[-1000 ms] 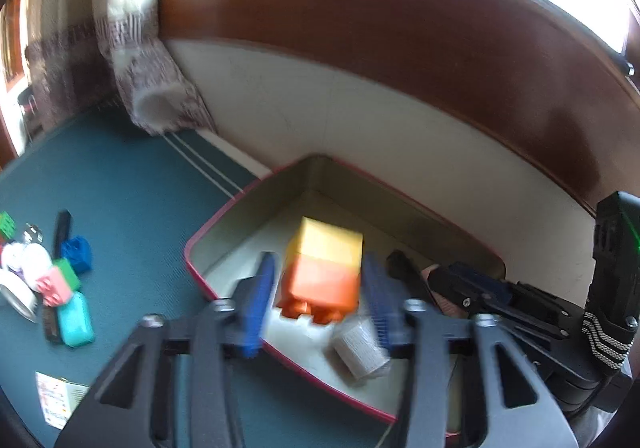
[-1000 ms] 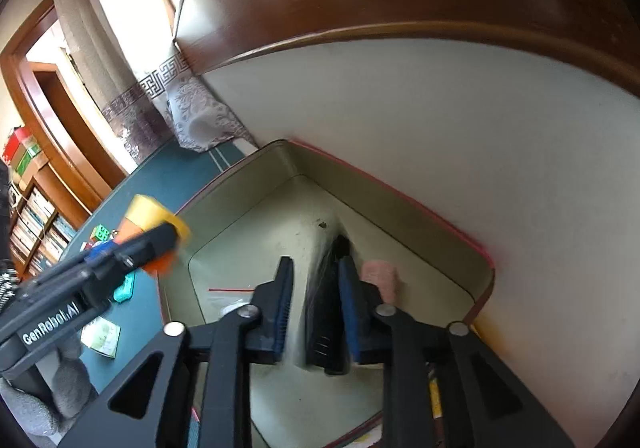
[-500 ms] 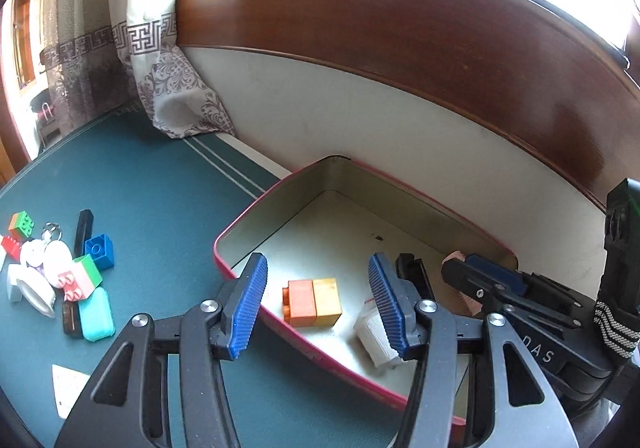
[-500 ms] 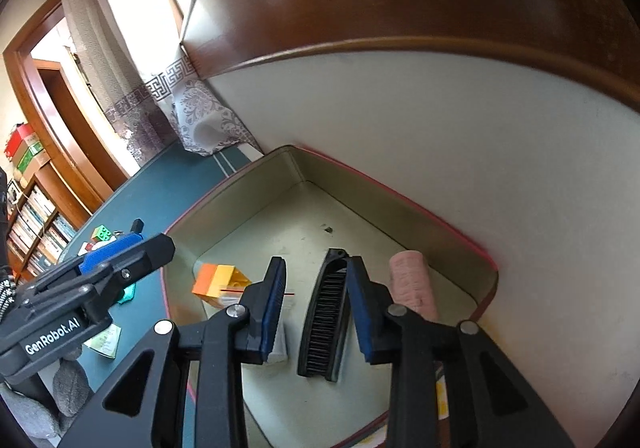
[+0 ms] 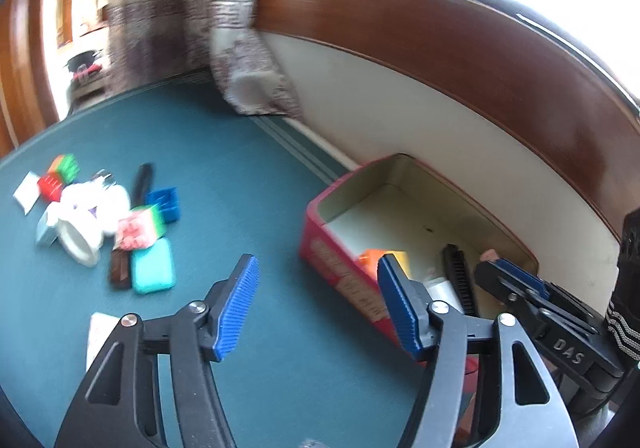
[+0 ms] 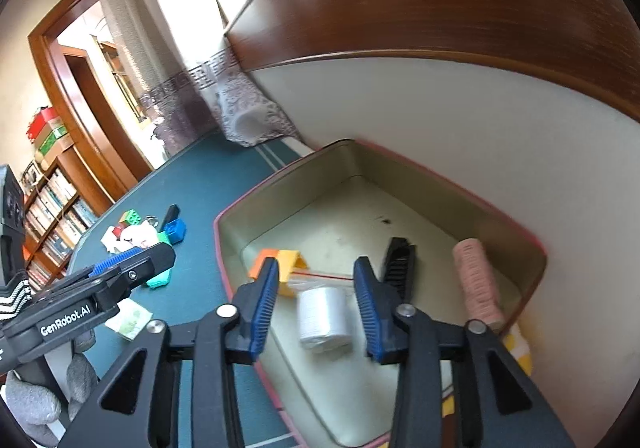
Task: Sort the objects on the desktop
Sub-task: 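Grasp the yellow-white medicine box with the left tool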
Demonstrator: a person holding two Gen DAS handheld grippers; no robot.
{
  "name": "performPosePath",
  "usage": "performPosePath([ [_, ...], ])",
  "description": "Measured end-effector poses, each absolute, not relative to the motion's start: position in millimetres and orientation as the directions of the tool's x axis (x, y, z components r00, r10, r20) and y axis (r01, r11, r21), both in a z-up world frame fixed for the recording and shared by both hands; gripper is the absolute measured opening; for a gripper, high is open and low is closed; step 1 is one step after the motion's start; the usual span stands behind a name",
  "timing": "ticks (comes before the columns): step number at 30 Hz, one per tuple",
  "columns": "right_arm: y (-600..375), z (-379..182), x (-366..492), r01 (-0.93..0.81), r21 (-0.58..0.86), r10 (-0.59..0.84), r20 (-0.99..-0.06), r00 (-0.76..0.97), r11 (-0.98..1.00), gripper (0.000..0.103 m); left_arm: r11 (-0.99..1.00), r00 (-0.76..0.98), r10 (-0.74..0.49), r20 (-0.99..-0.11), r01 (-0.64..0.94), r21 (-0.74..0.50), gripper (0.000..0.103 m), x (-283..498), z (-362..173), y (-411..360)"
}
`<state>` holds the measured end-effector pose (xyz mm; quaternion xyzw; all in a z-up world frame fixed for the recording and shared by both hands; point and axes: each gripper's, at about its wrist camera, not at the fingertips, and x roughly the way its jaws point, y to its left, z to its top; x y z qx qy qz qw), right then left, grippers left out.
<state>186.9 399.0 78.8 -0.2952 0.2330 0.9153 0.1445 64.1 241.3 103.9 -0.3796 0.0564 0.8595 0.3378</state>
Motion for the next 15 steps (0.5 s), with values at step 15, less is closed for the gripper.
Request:
performPosePath([
  [15, 315.0, 77.4, 142.0, -0.247, 0.343, -0.008, -0.599, -0.801, -0.907, 0.069, -0.889, -0.554, 0.37, -0.746, -0.445, -0.11, 0.069, 29.4, 64.0, 129.8],
])
